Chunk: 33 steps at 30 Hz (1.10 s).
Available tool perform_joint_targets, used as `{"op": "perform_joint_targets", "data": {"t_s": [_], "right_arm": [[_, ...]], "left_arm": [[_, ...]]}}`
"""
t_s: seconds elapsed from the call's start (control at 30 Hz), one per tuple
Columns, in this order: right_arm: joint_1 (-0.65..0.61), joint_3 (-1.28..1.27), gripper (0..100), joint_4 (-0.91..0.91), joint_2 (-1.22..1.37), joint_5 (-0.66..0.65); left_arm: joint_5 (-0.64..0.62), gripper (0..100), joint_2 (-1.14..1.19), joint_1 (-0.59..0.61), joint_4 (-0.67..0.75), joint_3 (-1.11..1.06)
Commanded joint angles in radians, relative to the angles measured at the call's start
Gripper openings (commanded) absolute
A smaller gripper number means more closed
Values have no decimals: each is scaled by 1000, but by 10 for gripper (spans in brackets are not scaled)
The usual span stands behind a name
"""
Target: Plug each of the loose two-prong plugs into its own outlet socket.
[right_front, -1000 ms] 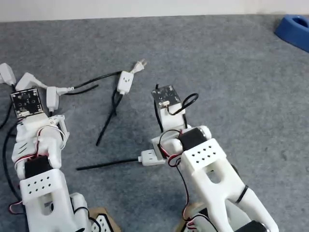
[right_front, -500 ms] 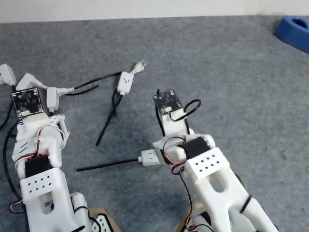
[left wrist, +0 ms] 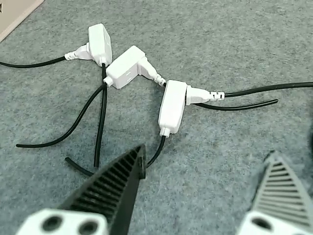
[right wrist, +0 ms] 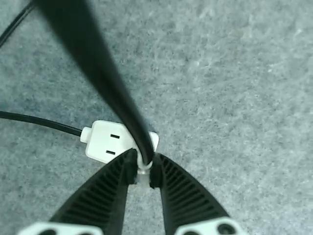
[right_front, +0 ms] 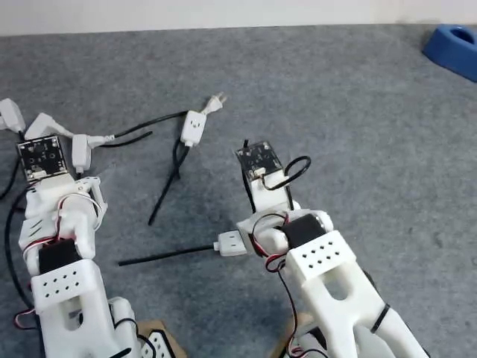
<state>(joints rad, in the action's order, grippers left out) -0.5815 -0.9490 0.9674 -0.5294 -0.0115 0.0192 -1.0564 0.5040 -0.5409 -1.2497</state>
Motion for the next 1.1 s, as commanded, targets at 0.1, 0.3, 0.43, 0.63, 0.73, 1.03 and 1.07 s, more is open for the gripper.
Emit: {"op": "perform_joint_targets", "data": {"t_s": [0.1,0.3,0.43,0.63,0.73,1.03,1.07], "right_arm": [[7,-36,6,21,21,-23],[7,-97,6,-7,21,-57],[8,-120,6,10,21,-87],[4,-107,6,77,21,-103],[-41,-87,6,77,22,-109],[-47,31,6,76,225,-109],[-47,58,6,88,246,-109]], "left_arm": [[-8,361,1,2,18,4],[-8,361,1,2,18,4],[-9,361,1,2,20,4],[-11,361,1,2,20,4],[-11,361,1,2,20,4],[-11,361,1,2,20,2],[-11,361,1,2,20,2]]}}
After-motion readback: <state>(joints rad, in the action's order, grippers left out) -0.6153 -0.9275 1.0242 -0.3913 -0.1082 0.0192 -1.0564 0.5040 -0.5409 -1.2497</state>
